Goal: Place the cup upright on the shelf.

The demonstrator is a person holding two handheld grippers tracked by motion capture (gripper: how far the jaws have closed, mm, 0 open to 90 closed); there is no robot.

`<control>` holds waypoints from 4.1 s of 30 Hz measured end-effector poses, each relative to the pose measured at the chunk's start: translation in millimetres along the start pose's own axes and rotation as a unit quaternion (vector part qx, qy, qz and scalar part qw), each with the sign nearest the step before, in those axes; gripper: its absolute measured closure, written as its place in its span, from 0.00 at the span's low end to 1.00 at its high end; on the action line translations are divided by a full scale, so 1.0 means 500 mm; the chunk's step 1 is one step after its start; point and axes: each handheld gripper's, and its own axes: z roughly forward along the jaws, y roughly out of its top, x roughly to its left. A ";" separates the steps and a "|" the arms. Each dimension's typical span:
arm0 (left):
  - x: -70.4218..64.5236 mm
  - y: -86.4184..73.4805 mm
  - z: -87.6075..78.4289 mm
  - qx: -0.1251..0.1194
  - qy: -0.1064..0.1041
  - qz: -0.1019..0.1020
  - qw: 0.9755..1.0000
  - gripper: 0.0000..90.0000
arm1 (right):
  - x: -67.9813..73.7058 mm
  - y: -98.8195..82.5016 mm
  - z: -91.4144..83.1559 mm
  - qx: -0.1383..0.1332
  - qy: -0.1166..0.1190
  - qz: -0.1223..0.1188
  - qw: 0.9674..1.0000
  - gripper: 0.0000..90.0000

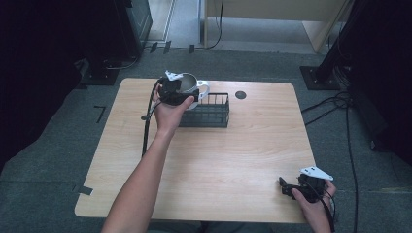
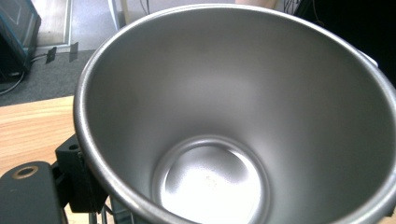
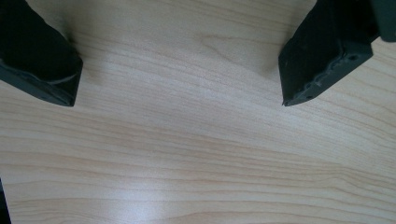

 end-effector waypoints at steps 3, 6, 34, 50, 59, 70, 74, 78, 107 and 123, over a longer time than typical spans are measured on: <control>0.004 -0.002 0.016 -0.002 -0.004 0.000 1.000 0.09 | 0.000 0.000 0.000 0.000 0.000 0.001 1.000 0.00; 0.005 -0.005 0.025 0.002 -0.003 0.003 1.000 0.09 | 0.000 0.000 0.000 0.000 0.000 0.001 1.000 0.00; 0.004 -0.065 0.075 0.054 -0.002 0.021 0.998 0.02 | 0.000 0.000 0.000 0.000 0.000 0.001 1.000 0.00; 0.040 -0.028 -0.018 -0.007 -0.046 -0.019 0.999 0.00 | 0.000 0.000 0.000 0.000 0.000 0.001 1.000 0.00; 0.091 -0.088 -0.084 -0.013 -0.033 -0.025 0.999 0.00 | 0.000 0.000 0.000 0.000 0.000 0.001 1.000 0.00; 0.137 -0.179 -0.149 -0.007 -0.019 -0.043 0.999 0.00 | 0.000 0.000 0.000 0.000 0.000 0.001 1.000 0.00; 0.147 -0.217 -0.169 -0.007 -0.015 -0.053 0.998 0.00 | 0.000 0.000 0.000 0.000 -0.001 0.001 1.000 0.00; 0.148 -0.254 -0.186 0.001 -0.007 -0.045 0.999 0.00 | 0.000 0.000 0.000 0.000 -0.001 0.000 1.000 0.00; 0.231 -0.487 -0.311 0.045 0.059 -0.069 0.995 0.00 | 0.000 0.000 0.000 0.000 -0.001 0.000 1.000 0.00; 0.275 -0.539 -0.364 0.081 0.096 -0.058 0.990 0.00 | 0.000 0.000 0.000 0.000 -0.001 0.000 1.000 0.00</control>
